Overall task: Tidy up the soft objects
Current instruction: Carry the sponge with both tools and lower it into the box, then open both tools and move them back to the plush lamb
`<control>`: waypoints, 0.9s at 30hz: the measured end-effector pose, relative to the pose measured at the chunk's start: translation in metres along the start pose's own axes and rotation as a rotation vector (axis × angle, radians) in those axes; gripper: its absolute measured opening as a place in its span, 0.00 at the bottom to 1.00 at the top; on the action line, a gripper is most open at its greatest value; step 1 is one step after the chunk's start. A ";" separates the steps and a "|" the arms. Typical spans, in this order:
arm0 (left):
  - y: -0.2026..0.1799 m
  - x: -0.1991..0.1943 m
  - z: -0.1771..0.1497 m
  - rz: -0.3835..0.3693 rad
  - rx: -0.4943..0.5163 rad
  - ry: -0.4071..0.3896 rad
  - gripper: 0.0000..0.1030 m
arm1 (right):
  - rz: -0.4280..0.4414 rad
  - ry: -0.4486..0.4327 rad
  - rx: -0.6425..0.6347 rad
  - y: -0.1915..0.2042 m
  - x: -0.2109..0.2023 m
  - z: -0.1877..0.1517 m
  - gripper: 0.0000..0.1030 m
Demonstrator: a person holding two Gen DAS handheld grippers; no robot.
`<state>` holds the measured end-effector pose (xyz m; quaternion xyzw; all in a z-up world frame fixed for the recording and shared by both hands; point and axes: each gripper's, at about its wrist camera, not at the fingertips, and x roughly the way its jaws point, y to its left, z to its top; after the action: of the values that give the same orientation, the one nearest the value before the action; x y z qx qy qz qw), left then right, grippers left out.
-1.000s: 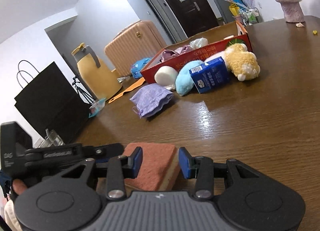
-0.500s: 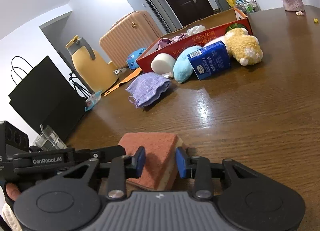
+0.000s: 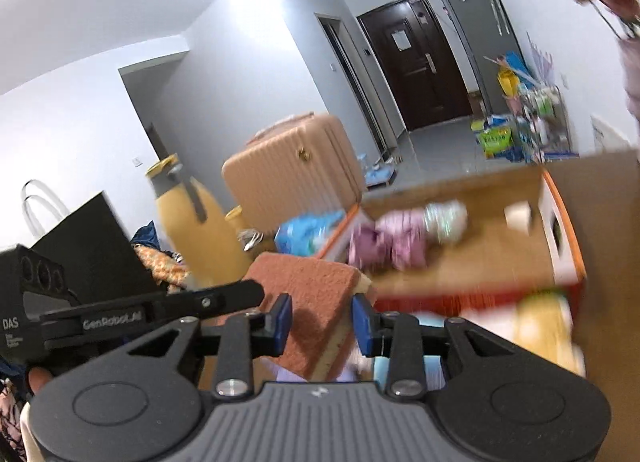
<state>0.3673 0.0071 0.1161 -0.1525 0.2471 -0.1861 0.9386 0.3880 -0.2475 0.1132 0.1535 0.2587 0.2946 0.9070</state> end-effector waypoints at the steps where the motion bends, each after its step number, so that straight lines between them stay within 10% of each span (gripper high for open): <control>1: 0.007 0.015 0.015 0.013 -0.011 0.007 0.37 | -0.005 0.003 -0.003 -0.004 0.015 0.014 0.32; 11: 0.066 0.126 0.035 0.167 -0.029 0.199 0.44 | -0.023 0.183 0.167 -0.069 0.155 0.049 0.32; 17: 0.067 0.128 0.018 0.208 0.080 0.202 0.68 | -0.057 0.283 0.186 -0.080 0.195 0.027 0.32; 27: 0.048 0.088 0.037 0.242 0.147 0.112 0.71 | -0.091 0.237 0.107 -0.068 0.161 0.039 0.39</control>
<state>0.4712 0.0195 0.0927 -0.0417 0.3013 -0.0972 0.9477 0.5526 -0.2065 0.0544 0.1539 0.3862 0.2549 0.8730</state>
